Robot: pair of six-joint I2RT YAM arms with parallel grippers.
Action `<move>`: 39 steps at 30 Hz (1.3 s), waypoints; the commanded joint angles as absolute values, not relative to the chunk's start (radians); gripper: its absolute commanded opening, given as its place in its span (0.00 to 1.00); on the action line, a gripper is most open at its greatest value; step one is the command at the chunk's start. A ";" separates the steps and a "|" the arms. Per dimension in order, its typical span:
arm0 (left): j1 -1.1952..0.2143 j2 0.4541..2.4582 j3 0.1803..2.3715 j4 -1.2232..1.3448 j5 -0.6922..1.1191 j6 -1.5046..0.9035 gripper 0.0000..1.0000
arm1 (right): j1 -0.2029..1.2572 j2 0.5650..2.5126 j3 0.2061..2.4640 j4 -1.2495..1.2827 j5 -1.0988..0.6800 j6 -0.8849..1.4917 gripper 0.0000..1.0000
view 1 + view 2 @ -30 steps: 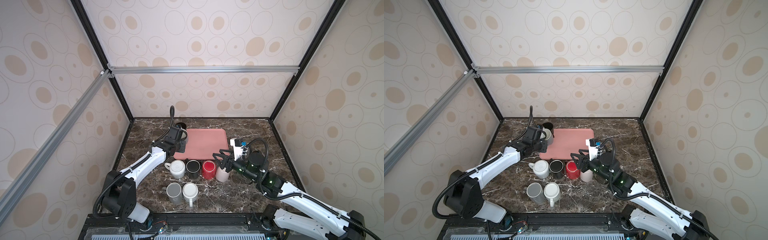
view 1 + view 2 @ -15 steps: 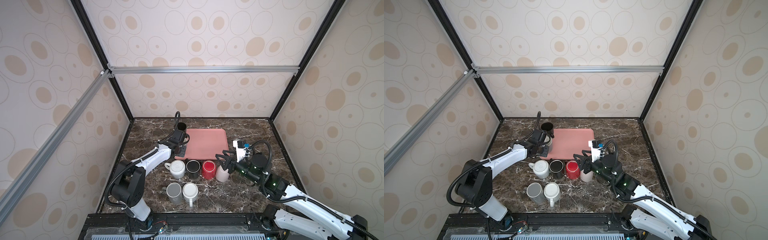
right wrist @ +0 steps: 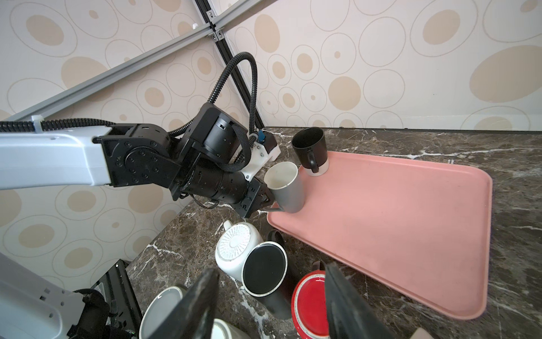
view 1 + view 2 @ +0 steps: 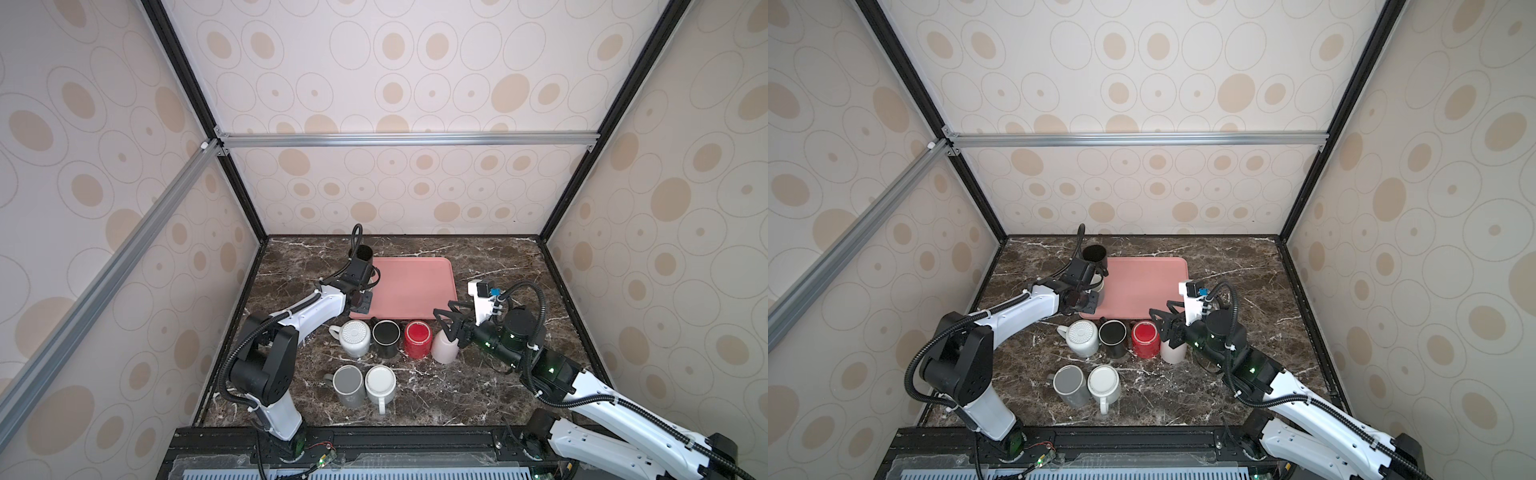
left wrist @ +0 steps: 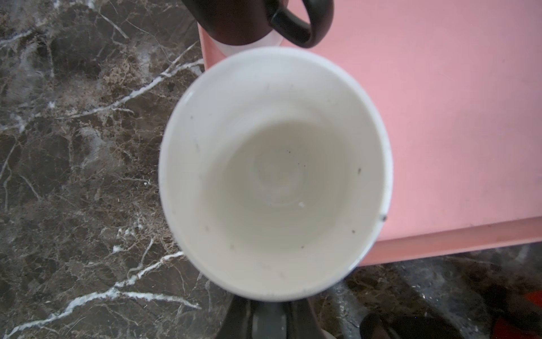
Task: Turn the mug right side up
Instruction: Place the mug on the tray.
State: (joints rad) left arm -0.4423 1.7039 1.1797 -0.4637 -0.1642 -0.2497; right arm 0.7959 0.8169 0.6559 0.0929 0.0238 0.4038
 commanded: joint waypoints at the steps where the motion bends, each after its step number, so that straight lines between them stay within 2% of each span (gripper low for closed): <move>1: -0.430 1.706 1.226 -0.460 -0.186 -0.240 0.17 | 0.799 0.795 0.644 0.089 0.037 0.393 0.63; 8: -0.425 1.691 1.223 -0.464 -0.201 -0.250 0.35 | 0.799 0.792 0.645 0.083 0.041 0.393 0.66; 15: -0.423 1.620 1.214 -0.460 -0.208 -0.269 0.44 | 0.798 0.784 0.650 0.070 0.043 0.396 0.72; 17: -0.425 1.566 1.203 -0.436 -0.193 -0.283 0.51 | 0.798 0.785 0.649 0.063 0.043 0.396 0.74; 21: -0.425 1.438 1.159 -0.342 -0.114 -0.321 0.65 | 0.799 0.800 0.657 0.005 0.076 0.404 0.77; 25: -0.424 1.309 1.076 -0.215 -0.024 -0.375 0.73 | 0.797 0.831 0.669 -0.092 0.131 0.419 0.79; 29: -0.424 1.184 0.949 -0.052 0.070 -0.442 0.82 | 0.798 0.891 0.694 -0.170 0.030 0.372 0.81; 36: -0.425 1.069 0.813 0.114 0.194 -0.531 0.99 | 0.799 1.002 0.741 -0.240 0.017 0.332 0.86; 39: -0.424 1.029 0.776 0.164 0.231 -0.559 0.99 | 0.799 1.057 0.790 -0.295 0.027 0.315 0.86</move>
State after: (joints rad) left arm -0.4324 1.0725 0.7856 0.0479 0.1635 -0.5034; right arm 0.7959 1.0309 0.7296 -0.2344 0.0292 0.3500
